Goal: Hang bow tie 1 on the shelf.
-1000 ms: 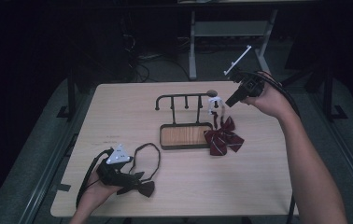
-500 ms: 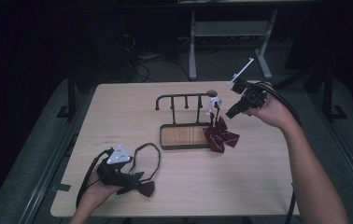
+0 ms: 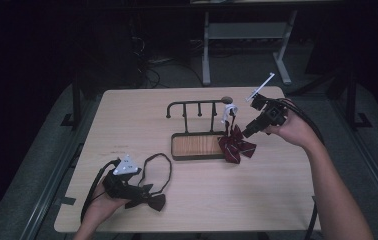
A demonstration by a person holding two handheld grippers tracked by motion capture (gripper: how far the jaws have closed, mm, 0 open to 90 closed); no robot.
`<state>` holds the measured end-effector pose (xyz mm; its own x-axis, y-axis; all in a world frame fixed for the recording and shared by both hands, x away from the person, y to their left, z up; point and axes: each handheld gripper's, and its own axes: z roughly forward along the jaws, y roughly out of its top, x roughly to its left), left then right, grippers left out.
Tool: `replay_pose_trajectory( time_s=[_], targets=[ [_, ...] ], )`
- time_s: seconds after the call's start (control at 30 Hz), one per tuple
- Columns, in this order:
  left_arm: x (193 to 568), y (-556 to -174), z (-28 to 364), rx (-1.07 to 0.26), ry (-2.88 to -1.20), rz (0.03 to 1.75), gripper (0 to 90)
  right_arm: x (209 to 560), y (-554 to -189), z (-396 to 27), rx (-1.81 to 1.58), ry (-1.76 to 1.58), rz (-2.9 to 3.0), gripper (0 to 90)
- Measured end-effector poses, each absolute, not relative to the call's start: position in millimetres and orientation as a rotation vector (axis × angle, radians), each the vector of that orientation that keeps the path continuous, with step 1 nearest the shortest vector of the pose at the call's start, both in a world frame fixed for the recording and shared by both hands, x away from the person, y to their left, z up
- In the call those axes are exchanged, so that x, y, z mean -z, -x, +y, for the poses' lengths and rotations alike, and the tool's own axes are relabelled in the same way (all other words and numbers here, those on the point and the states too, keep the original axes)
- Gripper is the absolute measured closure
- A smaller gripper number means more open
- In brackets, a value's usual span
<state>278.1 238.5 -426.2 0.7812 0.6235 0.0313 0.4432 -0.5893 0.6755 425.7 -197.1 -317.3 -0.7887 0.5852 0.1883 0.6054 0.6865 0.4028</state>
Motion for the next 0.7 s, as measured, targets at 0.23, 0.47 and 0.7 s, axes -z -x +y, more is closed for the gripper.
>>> replay_pose_trajectory(
  time_s=[0.23,0.47,0.7],
  targets=[
    [425.6,-277.8,238.2,-0.349,-2.294,0.788,29.7,322.7,-419.7,-203.4,0.732,1.024,-2.832,50.0],
    [425.7,-278.1,237.3,-0.346,-2.292,0.787,29.7,330.7,-409.8,-206.1,0.734,1.023,-2.838,47.4],
    [425.9,-278.0,236.4,-0.347,-2.298,0.787,29.5,343.8,-398.2,-206.5,0.739,1.008,-2.832,45.6]
  ],
)
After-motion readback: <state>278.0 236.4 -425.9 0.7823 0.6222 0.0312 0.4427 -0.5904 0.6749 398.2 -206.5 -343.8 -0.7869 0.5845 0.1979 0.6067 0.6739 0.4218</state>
